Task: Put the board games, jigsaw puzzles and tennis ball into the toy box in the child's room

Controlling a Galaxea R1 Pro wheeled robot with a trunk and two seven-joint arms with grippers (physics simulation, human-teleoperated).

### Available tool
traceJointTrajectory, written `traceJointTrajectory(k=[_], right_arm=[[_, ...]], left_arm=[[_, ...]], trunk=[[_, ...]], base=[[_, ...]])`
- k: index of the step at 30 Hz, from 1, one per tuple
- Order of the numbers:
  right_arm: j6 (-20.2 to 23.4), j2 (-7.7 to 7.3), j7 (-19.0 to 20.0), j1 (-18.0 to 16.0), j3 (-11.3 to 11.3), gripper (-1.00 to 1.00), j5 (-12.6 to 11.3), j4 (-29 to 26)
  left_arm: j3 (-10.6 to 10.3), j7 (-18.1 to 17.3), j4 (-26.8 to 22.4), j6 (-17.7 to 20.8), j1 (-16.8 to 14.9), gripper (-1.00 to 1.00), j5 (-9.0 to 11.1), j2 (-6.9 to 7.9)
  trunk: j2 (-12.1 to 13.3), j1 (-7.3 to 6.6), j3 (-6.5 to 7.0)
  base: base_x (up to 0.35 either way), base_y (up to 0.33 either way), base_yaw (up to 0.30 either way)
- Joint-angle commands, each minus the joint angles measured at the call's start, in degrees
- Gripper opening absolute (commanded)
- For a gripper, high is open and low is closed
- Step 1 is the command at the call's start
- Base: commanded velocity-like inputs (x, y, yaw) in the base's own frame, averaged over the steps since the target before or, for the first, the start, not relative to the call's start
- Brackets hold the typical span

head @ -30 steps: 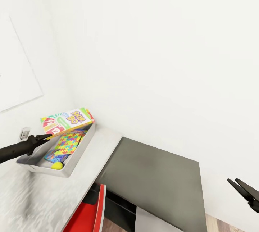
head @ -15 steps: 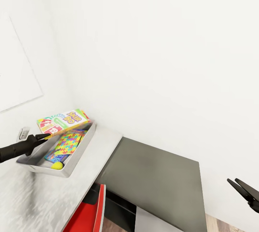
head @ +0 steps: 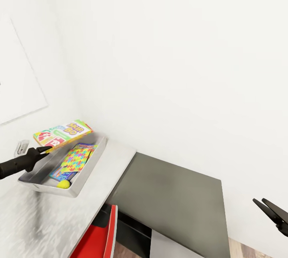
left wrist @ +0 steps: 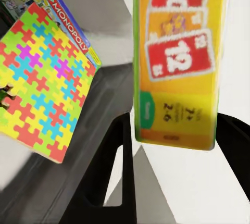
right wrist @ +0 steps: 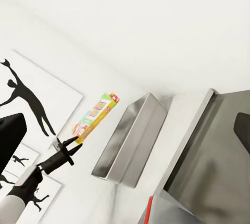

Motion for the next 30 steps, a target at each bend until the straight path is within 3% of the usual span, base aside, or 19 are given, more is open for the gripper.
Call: traceJointTrajectory(k=[1, 3, 4, 9, 15, 22, 30], right_arm=[[0.40, -0.03, -0.04, 0.00, 0.00, 1.00, -0.21, -0.02], [0.42, -0.04, -0.07, 0.00, 0.02, 1.00, -0.18, -0.04], [0.42, -0.04, -0.12, 0.00, 0.07, 1.00, -0.17, -0.04], [0.43, -0.05, -0.17, -0.02, 0.06, 1.00, -0.16, -0.03], [0.46, -0.10, -0.24, -0.01, 0.03, 1.00, -0.16, -0.03], [0.51, -0.13, -0.30, -0.01, 0.08, 1.00, -0.16, -0.04], [0.58, -0.12, -0.35, 0.00, 0.09, 1.00, -0.23, -0.04]], left_arm=[[0.13, 0.28, 0.01, -0.02, -0.06, -1.00, 0.36, -0.03], [0.13, 2.75, 0.00, -0.64, -0.07, -1.00, 2.47, -0.05], [0.14, 5.51, 0.01, -1.16, -0.07, -1.00, 4.62, -0.08], [0.08, 11.63, -0.01, -2.68, -0.07, -1.00, 9.30, -0.15], [0.00, 14.66, 0.01, -3.21, -0.07, -1.00, 10.64, -1.14], [-0.03, 18.77, -0.04, -3.60, -0.07, -1.00, 10.83, -3.27], [-0.10, 21.13, -0.18, -5.13, -0.08, -1.00, 10.92, -4.56]], trunk=[[-0.11, 0.04, -0.11], [-0.11, 0.04, -0.11], [-0.11, 0.04, -0.11], [-0.11, 0.04, -0.11], [-0.11, 0.04, -0.11], [-0.11, 0.04, -0.35], [-0.11, 0.04, -0.97]], base=[[0.000, 0.000, 0.000], [0.000, 0.000, 0.000], [0.000, 0.000, 0.000], [0.000, 0.000, 0.000], [0.000, 0.000, 0.000], [0.000, 0.000, 0.062], [0.000, 0.000, 0.129]])
